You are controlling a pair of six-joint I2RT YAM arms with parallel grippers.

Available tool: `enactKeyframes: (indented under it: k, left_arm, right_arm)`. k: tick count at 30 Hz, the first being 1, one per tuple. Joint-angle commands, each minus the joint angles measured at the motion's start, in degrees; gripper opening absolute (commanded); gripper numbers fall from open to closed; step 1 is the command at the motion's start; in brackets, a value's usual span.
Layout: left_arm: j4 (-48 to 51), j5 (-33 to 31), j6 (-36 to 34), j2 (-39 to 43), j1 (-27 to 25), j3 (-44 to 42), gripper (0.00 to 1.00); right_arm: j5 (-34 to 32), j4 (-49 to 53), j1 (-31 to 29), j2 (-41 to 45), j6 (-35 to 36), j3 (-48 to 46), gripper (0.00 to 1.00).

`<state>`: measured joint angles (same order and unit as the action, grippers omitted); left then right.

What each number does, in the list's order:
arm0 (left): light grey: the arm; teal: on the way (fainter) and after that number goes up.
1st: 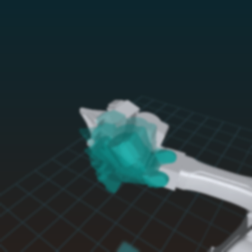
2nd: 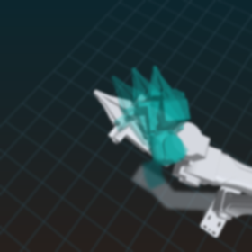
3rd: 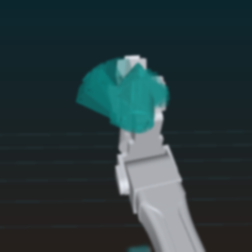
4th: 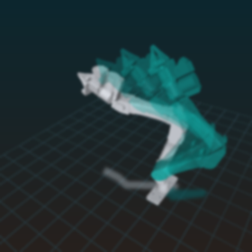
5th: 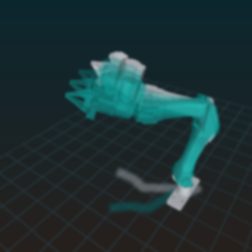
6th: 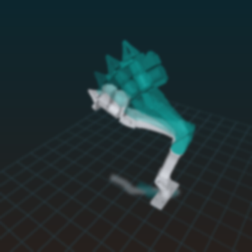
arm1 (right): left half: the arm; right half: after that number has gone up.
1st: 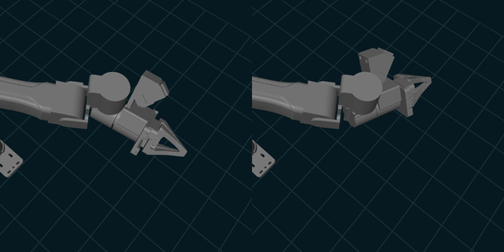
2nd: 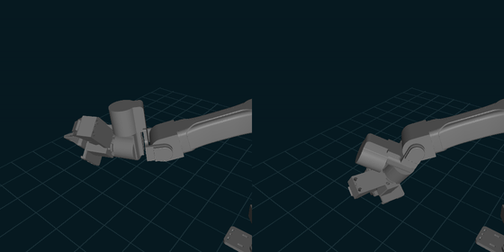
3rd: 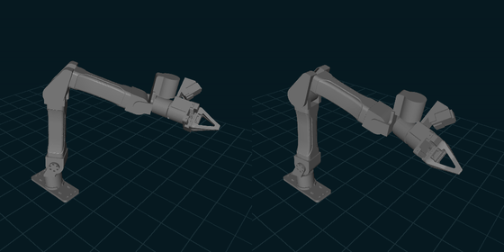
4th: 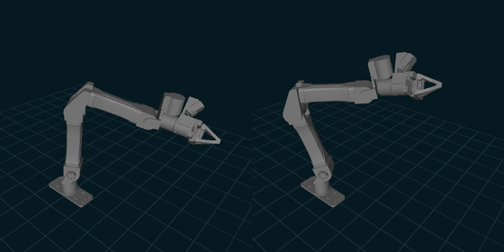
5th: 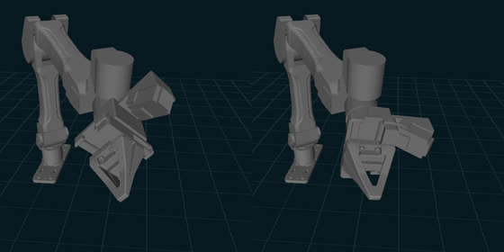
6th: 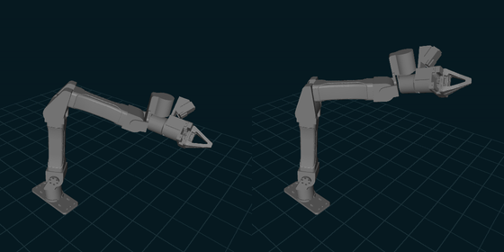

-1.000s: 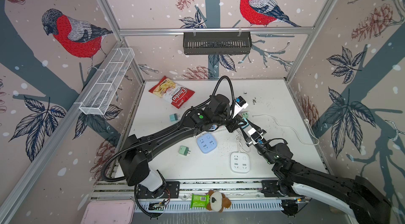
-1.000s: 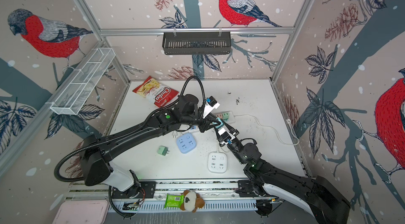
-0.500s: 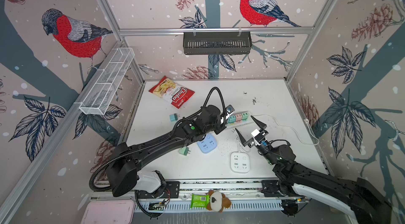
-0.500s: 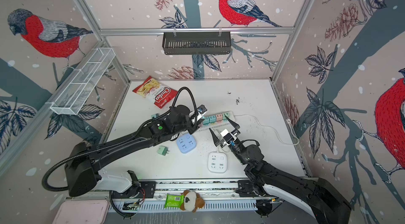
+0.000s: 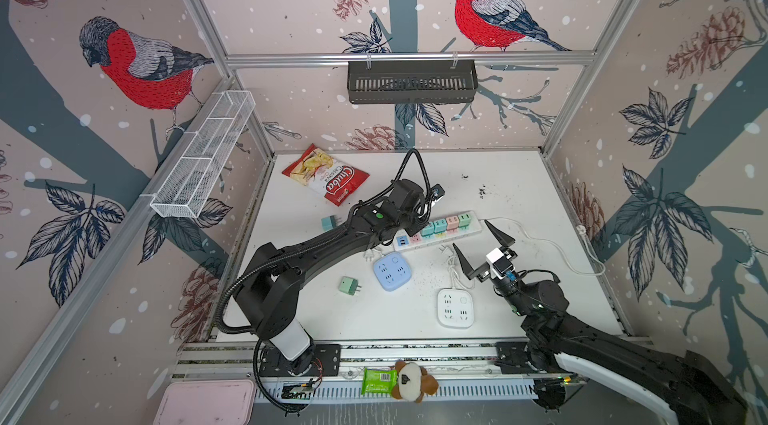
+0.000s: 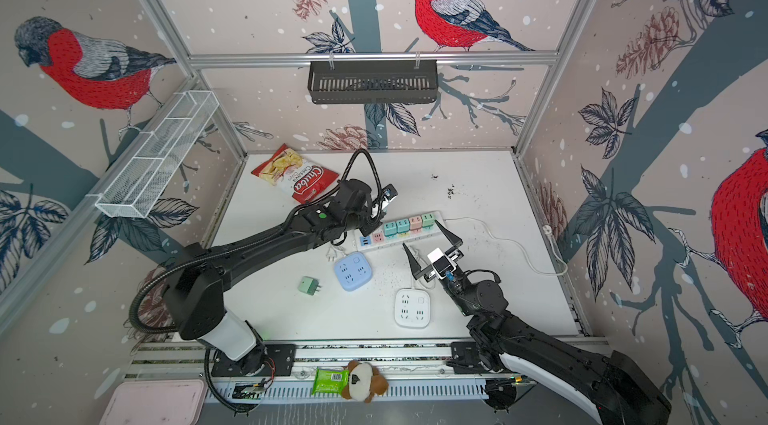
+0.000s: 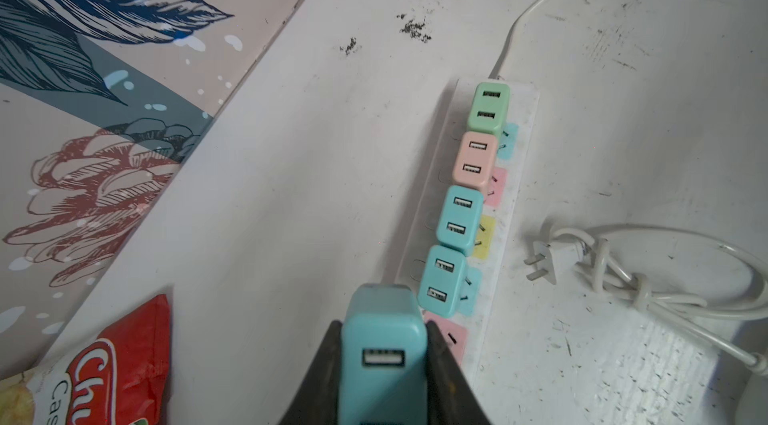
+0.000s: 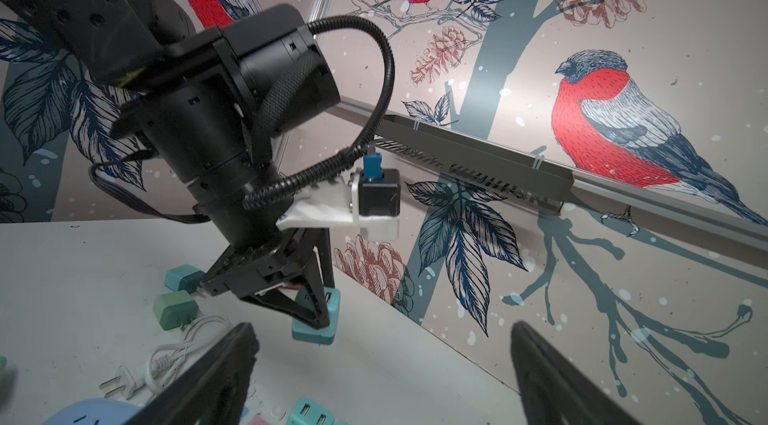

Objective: Insert the plug
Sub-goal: 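Withdraw the open right gripper while the left gripper carries the charger to the strip, then lower the teal charger into the socket beside the plugged teal chargers with the left gripper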

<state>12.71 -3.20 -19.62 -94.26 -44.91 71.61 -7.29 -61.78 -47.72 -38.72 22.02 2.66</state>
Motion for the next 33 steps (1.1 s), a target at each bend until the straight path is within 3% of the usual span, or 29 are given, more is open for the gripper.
enactKeyframes:
  k: [1, 10, 17, 23, 33]
  left_arm:
    - [1.6, 2.6, -0.7, -1.8, 1.3, 0.9, 0.0]
    - [5.0, 8.2, -1.5, -6.5, 4.4, 4.9, 0.0]
    - [2.2, 11.8, -2.6, -6.8, 4.9, -0.5, 0.0]
    - [4.5, 16.4, -2.6, -7.6, 5.0, 1.4, 0.0]
    - [10.3, 16.1, -2.5, -10.6, 4.9, 5.3, 0.0]
  right_arm:
    - [-1.2, -2.3, 0.6, 1.3, -1.9, -1.2, 0.96]
    - [-0.7, -3.0, 2.1, 2.7, -2.7, -1.8, 0.97]
    - [-0.9, -0.7, 2.9, 5.6, -3.9, -1.7, 0.98]
    - [0.5, -0.9, 3.5, 8.0, -4.4, -2.7, 0.99]
    - [1.2, -0.8, 3.9, 9.8, -4.9, -4.0, 1.0]
